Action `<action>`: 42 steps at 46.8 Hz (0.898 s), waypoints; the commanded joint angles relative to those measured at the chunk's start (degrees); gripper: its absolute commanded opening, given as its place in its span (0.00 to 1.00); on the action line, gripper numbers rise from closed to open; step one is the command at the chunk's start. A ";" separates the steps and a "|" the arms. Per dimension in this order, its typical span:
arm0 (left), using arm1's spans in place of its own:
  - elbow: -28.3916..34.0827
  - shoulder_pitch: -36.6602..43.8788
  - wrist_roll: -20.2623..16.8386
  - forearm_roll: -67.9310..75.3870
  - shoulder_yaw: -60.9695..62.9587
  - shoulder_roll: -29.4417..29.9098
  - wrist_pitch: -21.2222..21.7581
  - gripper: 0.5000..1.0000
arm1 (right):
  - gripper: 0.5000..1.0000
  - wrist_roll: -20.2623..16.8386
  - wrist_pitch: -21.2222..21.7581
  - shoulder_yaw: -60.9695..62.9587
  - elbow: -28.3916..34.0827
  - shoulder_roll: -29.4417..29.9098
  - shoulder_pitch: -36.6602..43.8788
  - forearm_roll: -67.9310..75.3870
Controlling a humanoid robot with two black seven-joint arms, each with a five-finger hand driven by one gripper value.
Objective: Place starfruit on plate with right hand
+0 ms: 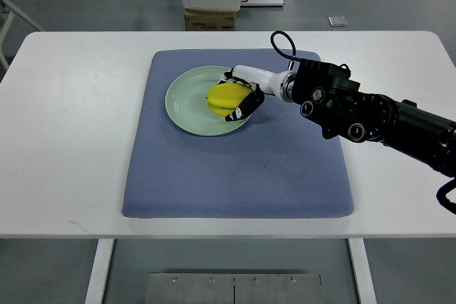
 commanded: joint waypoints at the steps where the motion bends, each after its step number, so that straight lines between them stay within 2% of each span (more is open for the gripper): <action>1: 0.00 0.00 0.00 0.00 0.00 0.00 0.00 1.00 | 0.72 -0.10 -0.11 0.00 0.37 0.00 0.11 0.18; 3: 0.00 0.00 0.00 0.00 0.00 0.00 0.00 1.00 | 0.90 -0.18 -0.11 0.00 0.37 0.00 0.12 0.44; 4: 0.00 0.00 0.00 0.00 0.00 0.00 0.00 1.00 | 0.96 -0.18 -0.11 0.00 0.37 0.00 0.12 0.70; 5: 0.00 0.00 0.00 0.00 0.00 0.00 0.00 1.00 | 0.97 -0.18 -0.11 0.00 0.37 0.00 0.12 1.05; 25: 0.00 0.00 0.00 0.00 0.00 0.00 0.00 1.00 | 1.00 -0.18 -1.61 0.70 0.01 0.00 1.26 5.80; 42: 0.00 0.00 0.00 0.00 0.00 0.00 0.00 1.00 | 0.99 0.08 -1.61 8.61 -0.34 0.00 0.56 7.12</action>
